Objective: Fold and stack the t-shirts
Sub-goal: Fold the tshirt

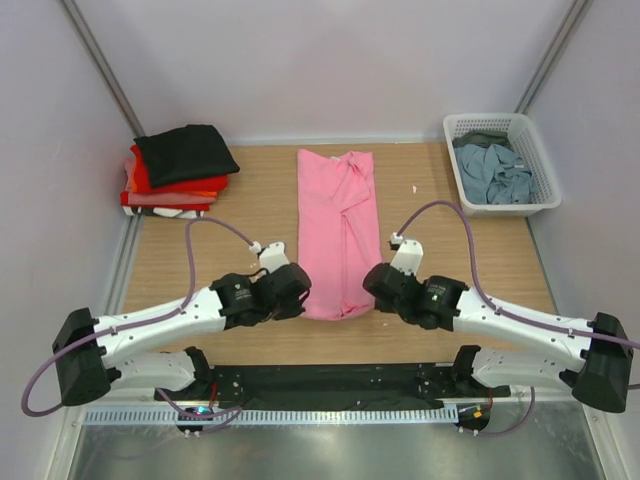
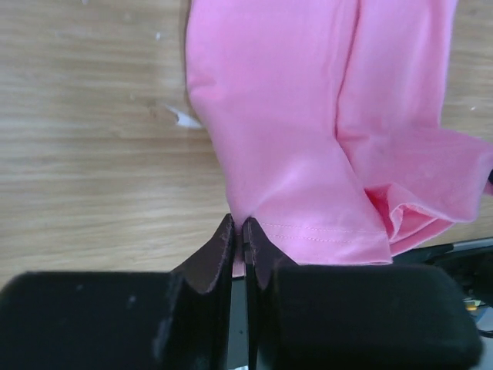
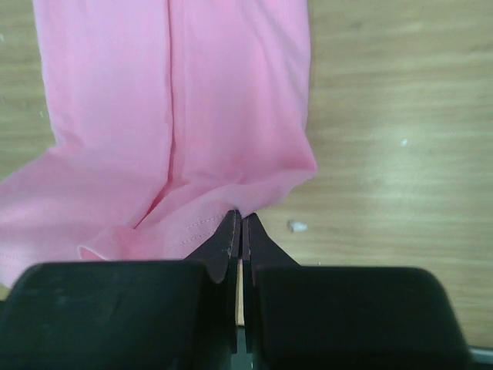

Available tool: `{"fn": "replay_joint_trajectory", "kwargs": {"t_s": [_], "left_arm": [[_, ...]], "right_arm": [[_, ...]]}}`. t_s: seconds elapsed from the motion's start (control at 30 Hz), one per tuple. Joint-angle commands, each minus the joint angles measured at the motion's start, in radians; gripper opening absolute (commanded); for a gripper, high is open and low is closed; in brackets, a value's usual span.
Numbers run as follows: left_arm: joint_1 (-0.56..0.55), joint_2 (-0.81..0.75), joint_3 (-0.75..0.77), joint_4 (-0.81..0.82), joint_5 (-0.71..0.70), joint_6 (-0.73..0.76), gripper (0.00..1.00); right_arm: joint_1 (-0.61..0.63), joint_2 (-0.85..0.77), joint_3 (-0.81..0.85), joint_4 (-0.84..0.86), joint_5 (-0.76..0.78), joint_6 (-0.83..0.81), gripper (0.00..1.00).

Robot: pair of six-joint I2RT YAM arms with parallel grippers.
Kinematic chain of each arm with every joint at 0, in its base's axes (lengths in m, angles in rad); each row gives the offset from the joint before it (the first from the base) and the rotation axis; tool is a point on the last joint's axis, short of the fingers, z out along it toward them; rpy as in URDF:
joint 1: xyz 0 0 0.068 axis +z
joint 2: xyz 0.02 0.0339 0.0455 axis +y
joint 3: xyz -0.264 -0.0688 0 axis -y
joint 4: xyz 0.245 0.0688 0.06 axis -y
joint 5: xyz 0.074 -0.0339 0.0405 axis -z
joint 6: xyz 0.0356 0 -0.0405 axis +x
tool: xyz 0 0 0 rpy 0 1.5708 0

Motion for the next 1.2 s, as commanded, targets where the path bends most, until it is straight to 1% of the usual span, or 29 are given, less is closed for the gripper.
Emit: {"fn": "replay_joint_trajectory", "kwargs": {"t_s": [0.0,0.03,0.07,0.1,0.23,0.37,0.43,0.53,0.7,0.8,0.97,1.1,1.17], "left_arm": [[0.077,0.022,0.100,-0.013,0.007,0.132,0.08],[0.098,0.029,0.113,-0.010,0.015,0.150,0.08],[0.139,0.046,0.126,-0.004,0.034,0.167,0.08],[0.161,0.054,0.142,0.000,0.042,0.198,0.08],[0.274,0.121,0.223,0.029,0.102,0.267,0.08],[0.340,0.204,0.291,0.044,0.146,0.324,0.08],[0.379,0.255,0.317,0.050,0.179,0.350,0.07],[0.422,0.318,0.364,0.062,0.217,0.379,0.06],[0.453,0.410,0.442,0.099,0.271,0.430,0.04],[0.471,0.471,0.490,0.105,0.303,0.460,0.02],[0.518,0.569,0.553,0.111,0.341,0.491,0.02],[0.566,0.655,0.634,0.087,0.352,0.519,0.02],[0.587,0.721,0.691,0.066,0.363,0.520,0.03]], "right_arm": [[-0.083,0.032,0.111,0.056,0.054,-0.189,0.01],[-0.123,0.046,0.129,0.059,0.054,-0.217,0.01],[-0.140,0.054,0.166,0.065,0.053,-0.240,0.01],[-0.156,0.065,0.182,0.071,0.046,-0.284,0.01],[-0.241,0.144,0.243,0.113,0.017,-0.375,0.01],[-0.336,0.218,0.286,0.173,-0.030,-0.441,0.01],[-0.361,0.256,0.304,0.199,-0.059,-0.467,0.01],[-0.402,0.292,0.326,0.229,-0.090,-0.493,0.01],[-0.440,0.361,0.364,0.260,-0.127,-0.528,0.01],[-0.456,0.387,0.380,0.288,-0.144,-0.551,0.01],[-0.508,0.439,0.416,0.328,-0.179,-0.576,0.01],[-0.540,0.525,0.465,0.355,-0.217,-0.611,0.01],[-0.563,0.601,0.510,0.369,-0.217,-0.622,0.01]]}}
